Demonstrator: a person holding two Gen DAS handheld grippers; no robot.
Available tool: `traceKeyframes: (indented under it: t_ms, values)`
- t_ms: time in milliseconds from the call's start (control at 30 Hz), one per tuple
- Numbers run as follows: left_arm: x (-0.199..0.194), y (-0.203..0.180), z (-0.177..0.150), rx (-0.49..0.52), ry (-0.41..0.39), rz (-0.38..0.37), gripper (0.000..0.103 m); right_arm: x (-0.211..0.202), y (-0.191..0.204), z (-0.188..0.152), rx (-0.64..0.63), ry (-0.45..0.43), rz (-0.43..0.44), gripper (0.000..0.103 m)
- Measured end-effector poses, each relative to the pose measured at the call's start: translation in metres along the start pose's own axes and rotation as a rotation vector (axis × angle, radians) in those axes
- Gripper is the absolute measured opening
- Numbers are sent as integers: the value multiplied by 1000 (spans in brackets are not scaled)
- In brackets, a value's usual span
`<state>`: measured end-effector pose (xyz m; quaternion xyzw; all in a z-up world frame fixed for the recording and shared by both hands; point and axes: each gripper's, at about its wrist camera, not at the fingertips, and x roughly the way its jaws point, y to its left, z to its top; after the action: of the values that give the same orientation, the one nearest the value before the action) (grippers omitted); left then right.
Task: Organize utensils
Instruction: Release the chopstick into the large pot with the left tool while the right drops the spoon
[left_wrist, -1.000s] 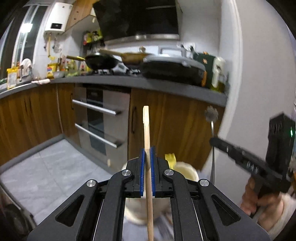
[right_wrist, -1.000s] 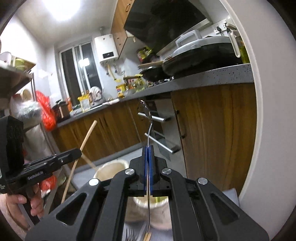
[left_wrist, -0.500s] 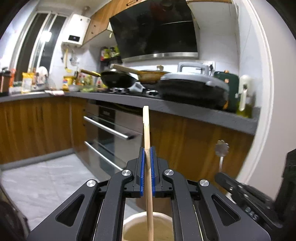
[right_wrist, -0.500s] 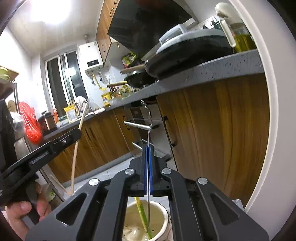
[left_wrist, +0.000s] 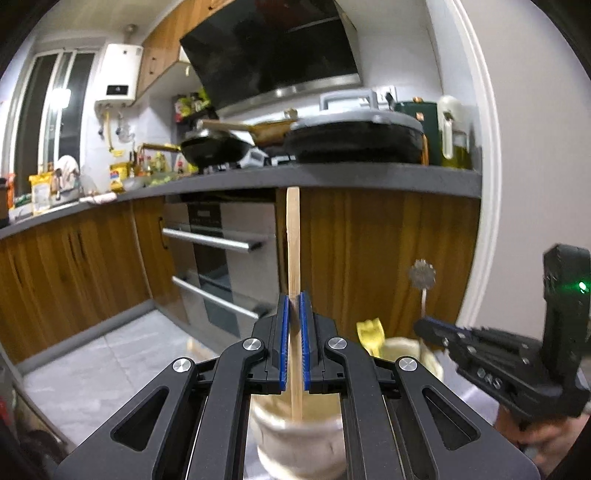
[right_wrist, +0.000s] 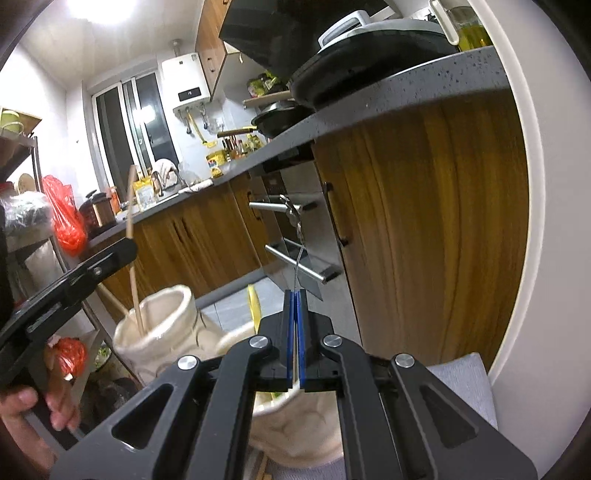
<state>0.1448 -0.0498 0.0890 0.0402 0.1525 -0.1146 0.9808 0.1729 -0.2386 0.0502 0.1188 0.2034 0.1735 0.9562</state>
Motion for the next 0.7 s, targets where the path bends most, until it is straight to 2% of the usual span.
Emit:
traceKeyframes:
  t_ms: [167,267,333,500,567,633,700]
  values:
    - [-5,4,-16,-33,82,-23,7,-7,7,-5,-30,15,-6,1]
    - [-7,2,-21,-22,96,-17,9,-7,9,-7,-41,28,-15,1]
    - [-8,0,-24,-11,102,-18,18,-8,11,-7,-52,26,-26,1]
    - [-16,1,-27,-27,94,-18,53,-11,12,-6,-48,35,-38,2]
    - [-19,2,-26,-38,87,-18,58,-12,11,-6,-49,37,-46,3]
    - [-23,3,-26,-45,80,-15,67,-14,9,-7,-42,46,-55,5]
    - [-28,4,-26,-55,68,-11,79,-13,9,-5,-31,49,-54,24]
